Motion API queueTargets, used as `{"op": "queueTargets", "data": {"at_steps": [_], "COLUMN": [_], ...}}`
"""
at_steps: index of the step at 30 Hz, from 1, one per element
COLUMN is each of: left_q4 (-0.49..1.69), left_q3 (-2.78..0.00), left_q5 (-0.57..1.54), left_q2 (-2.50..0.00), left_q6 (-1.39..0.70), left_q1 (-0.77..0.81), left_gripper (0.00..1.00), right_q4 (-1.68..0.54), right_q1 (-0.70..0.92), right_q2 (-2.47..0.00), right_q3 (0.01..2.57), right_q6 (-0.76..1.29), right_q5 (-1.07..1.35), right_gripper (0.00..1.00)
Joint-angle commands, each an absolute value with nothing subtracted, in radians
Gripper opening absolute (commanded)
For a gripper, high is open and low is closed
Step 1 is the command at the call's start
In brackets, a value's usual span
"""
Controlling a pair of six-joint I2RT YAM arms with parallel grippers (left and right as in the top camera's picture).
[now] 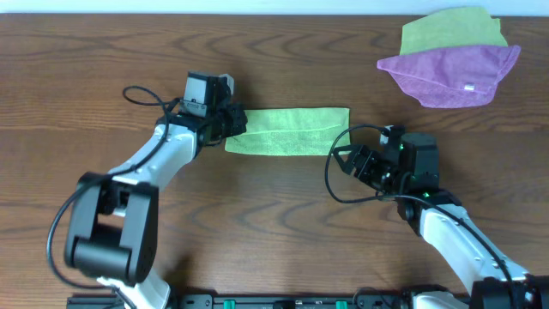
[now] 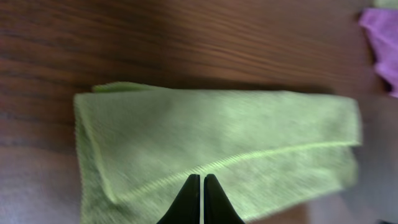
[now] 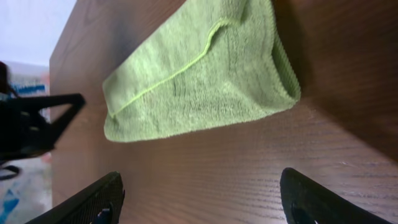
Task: Fold the cloth
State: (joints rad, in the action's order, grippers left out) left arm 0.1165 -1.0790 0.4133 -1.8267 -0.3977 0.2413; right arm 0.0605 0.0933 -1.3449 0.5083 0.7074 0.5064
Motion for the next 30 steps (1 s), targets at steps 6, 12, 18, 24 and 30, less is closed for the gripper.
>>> {"op": "queueTargets", "data": {"at_steps": [6, 12, 18, 24, 30], "left_q4": [0.062, 0.063, 0.081, 0.084, 0.105], "left_q3": [-1.101, -1.124, -1.125, -1.125, -1.125], "left_q5": [0.301, 0.285, 0.287, 0.285, 0.286], "left_q2": [-1.913, -1.945, -1.975, -1.975, -1.975], "left_q6": [-0.408, -0.408, -0.407, -0.406, -0.407], "left_q1": [0.239, 0.239, 0.243, 0.243, 0.243], "left_gripper": [0.06, 0.06, 0.05, 0.06, 0.06], "right_q4": [0.080, 0.179, 0.210, 0.263, 0.412], "right_q1": [0.085, 0.086, 0.087, 0.088, 0.107], "right_q2": [-1.356, -1.414, -1.464, -1.524, -1.642], "right_q3": [0.505, 0.505, 0.505, 0.505, 0.505], "right_q6": [0.756, 0.819, 0.868, 0.905, 0.974], "right_q5": [0.421, 0.418, 0.419, 0.414, 0.406], "right_gripper": [0.82, 0.82, 0.82, 0.83, 0.82]}}
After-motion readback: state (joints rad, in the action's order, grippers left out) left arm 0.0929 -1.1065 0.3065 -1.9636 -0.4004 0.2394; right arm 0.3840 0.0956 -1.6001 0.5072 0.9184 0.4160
